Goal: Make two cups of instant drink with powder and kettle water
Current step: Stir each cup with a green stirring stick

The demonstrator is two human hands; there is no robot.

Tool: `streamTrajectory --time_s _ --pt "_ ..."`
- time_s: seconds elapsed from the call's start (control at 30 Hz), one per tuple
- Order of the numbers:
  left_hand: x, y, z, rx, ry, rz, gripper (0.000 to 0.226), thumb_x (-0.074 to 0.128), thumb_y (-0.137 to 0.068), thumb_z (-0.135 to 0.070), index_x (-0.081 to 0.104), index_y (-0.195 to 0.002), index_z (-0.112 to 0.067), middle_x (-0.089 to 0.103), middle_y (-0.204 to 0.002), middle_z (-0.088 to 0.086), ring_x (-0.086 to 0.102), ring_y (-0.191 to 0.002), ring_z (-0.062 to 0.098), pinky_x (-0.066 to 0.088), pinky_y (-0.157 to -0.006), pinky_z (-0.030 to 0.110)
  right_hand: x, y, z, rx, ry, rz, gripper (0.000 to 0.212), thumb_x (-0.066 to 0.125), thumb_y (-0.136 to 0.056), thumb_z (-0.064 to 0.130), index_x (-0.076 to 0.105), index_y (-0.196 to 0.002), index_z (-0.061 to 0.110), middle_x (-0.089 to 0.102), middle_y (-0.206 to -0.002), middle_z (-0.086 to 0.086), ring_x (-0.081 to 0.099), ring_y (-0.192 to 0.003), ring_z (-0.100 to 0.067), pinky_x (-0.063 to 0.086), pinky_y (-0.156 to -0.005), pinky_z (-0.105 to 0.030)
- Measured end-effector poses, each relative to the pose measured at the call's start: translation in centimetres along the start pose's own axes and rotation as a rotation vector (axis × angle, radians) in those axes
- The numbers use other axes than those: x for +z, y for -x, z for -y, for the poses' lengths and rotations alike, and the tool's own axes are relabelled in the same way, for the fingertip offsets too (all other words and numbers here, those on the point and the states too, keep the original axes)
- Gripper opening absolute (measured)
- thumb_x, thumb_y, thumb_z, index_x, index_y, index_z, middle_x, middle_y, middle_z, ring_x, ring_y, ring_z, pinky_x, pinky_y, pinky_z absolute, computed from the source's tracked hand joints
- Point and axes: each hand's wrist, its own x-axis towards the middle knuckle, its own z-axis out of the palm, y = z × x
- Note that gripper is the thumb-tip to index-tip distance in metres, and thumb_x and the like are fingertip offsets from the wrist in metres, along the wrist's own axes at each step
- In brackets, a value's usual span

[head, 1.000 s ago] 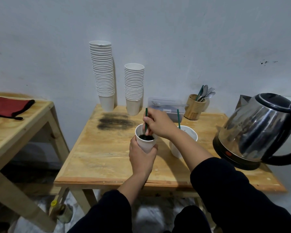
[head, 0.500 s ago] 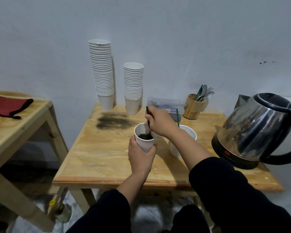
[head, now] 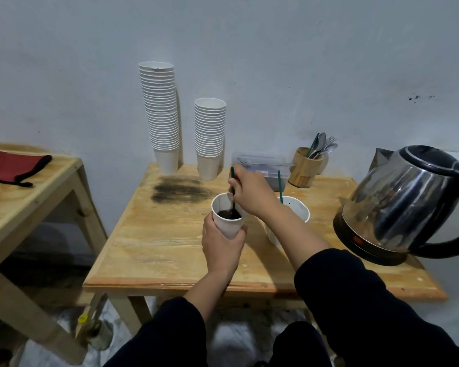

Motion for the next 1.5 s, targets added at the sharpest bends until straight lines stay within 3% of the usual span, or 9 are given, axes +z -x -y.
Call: streamTrajectory --time_s 0.17,0.37,0.57,0.77,0.97,1.17,1.27,1.37,1.5 --pt "0.0 0.0 0.0 0.003 0.004 0.009 0.077 0.08 -0.066 -0.036 0.041 -0.131 -0.023 0.055 -0.122 -0.003 0.053 -0.109 0.017 0.052 -0.091 0.041 0.3 0.3 0.4 0.071 -0.358 0.071 0.008 0.041 -0.097 0.011 0.048 -0.092 0.009 0.069 -0.081 -0.013 0.07 -0.065 -0.026 0.059 -0.063 -0.031" --pt "-0.1 0.0 0.0 0.003 0.013 0.0 0.075 0.08 -0.065 -0.037 0.043 -0.129 -0.023 0.056 -0.118 -0.003 0.054 -0.106 0.017 0.053 -0.088 0.04 0.1 -0.1 -0.6 0.022 0.027 -0.026 0.007 0.041 -0.096 0.016 0.046 -0.093 0.011 0.067 -0.091 -0.015 0.062 -0.083 -0.032 0.053 -0.074 -0.044" --pt "-0.1 0.0 -0.1 -0.001 0.017 0.012 0.075 0.081 -0.066 -0.035 0.042 -0.129 -0.023 0.056 -0.12 -0.003 0.055 -0.107 0.017 0.052 -0.09 0.041 0.5 0.6 0.5 0.043 -0.391 0.074 0.013 0.041 -0.097 0.01 0.045 -0.084 0.012 0.068 -0.077 -0.011 0.07 -0.063 -0.027 0.059 -0.061 -0.031" --pt "-0.1 0.0 0.0 -0.004 0.01 0.005 0.076 0.08 -0.066 -0.036 0.041 -0.13 -0.023 0.055 -0.119 -0.003 0.054 -0.107 0.017 0.053 -0.089 0.042 0.0 -0.1 -0.4 -0.005 0.074 -0.011 0.006 0.042 -0.096 0.016 0.046 -0.093 0.011 0.066 -0.089 -0.014 0.06 -0.083 -0.031 0.05 -0.069 -0.039" --pt "-0.2 0.0 -0.1 0.002 0.017 0.014 0.074 0.082 -0.067 -0.034 0.042 -0.129 -0.023 0.056 -0.12 -0.004 0.054 -0.107 0.017 0.052 -0.09 0.04 0.5 0.6 0.7 0.03 -0.335 0.057 0.013 0.042 -0.097 0.012 0.046 -0.084 0.013 0.069 -0.08 -0.01 0.07 -0.067 -0.027 0.059 -0.07 -0.035" --pt "-0.1 0.0 0.0 0.001 0.009 0.0 0.074 0.081 -0.066 -0.035 0.043 -0.128 -0.023 0.056 -0.117 -0.003 0.054 -0.105 0.017 0.053 -0.088 0.041 0.2 0.2 -0.4 -0.028 0.025 -0.007 0.005 0.041 -0.097 0.017 0.045 -0.095 0.014 0.065 -0.091 -0.011 0.06 -0.083 -0.028 0.047 -0.068 -0.035" --pt "-0.1 0.0 0.0 0.006 0.006 0.002 0.075 0.081 -0.066 -0.035 0.042 -0.129 -0.022 0.056 -0.119 -0.003 0.054 -0.107 0.017 0.052 -0.09 0.041 0.5 0.4 0.2 0.008 -0.221 0.003 0.012 0.041 -0.097 0.013 0.044 -0.086 0.017 0.068 -0.085 -0.01 0.067 -0.077 -0.028 0.056 -0.074 -0.04" --pt "-0.1 0.0 0.0 0.007 -0.001 0.007 0.077 0.082 -0.067 -0.035 0.041 -0.13 -0.022 0.055 -0.121 -0.002 0.054 -0.108 0.017 0.052 -0.091 0.04 0.5 0.7 0.3 0.04 -0.402 0.068 0.013 0.041 -0.097 0.01 0.047 -0.086 0.01 0.068 -0.076 -0.009 0.069 -0.064 -0.027 0.058 -0.064 -0.033" --pt "-0.1 0.0 -0.1 0.004 0.006 0.006 0.076 0.081 -0.067 -0.034 0.042 -0.131 -0.021 0.055 -0.12 -0.003 0.053 -0.107 0.016 0.051 -0.089 0.037 0.2 0.2 -0.3 -0.004 -0.015 0.016 0.008 0.043 -0.095 0.016 0.047 -0.092 0.01 0.067 -0.088 -0.015 0.061 -0.079 -0.03 0.051 -0.071 -0.04"
